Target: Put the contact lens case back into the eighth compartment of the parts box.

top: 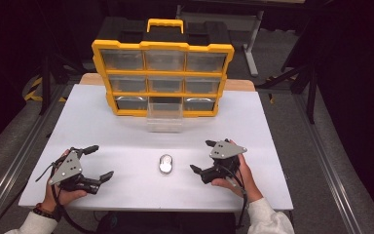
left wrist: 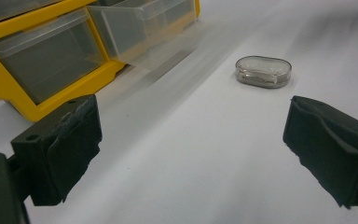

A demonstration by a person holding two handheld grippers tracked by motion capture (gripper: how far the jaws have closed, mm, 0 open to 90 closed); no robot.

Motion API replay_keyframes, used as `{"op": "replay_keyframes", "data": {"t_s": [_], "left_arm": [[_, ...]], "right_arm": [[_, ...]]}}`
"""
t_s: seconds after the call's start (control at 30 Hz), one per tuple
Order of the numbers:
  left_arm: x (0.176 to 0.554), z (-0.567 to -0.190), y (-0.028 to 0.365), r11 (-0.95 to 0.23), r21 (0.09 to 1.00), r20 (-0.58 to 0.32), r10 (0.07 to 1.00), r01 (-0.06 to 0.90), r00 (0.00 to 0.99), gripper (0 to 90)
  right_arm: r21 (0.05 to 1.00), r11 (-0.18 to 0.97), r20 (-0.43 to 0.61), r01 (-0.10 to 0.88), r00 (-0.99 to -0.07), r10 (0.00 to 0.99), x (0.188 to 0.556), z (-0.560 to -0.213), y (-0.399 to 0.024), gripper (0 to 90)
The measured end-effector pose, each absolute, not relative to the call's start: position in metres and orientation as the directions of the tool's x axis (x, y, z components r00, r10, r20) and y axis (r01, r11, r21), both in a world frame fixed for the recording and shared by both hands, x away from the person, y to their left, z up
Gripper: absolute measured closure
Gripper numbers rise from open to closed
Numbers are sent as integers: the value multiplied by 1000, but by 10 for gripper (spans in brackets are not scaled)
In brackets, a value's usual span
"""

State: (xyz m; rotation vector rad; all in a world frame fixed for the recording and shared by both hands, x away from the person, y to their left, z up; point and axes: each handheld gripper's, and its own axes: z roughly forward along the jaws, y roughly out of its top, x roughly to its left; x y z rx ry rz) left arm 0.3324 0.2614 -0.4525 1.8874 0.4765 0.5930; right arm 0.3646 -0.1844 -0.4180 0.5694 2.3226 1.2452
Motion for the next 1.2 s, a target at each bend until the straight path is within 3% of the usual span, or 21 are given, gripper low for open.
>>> {"op": "replay_keyframes", "data": {"t_s": [0.47, 0.7, 1.2], "left_arm": [[329, -452, 263, -375, 926, 187, 568, 50, 802, 52], [328, -453, 264, -376, 925, 182, 568, 56, 802, 52], [329, -453, 259, -382, 923, 188, 560, 51, 807, 52]], "right_arm": [[777, 620, -187, 112, -899, 397, 386, -430, -125, 71], [754, 646, -139, 118, -933, 332, 393, -439, -104, 69], [696, 698, -74, 169, -950, 304, 406, -461, -85, 165]]}}
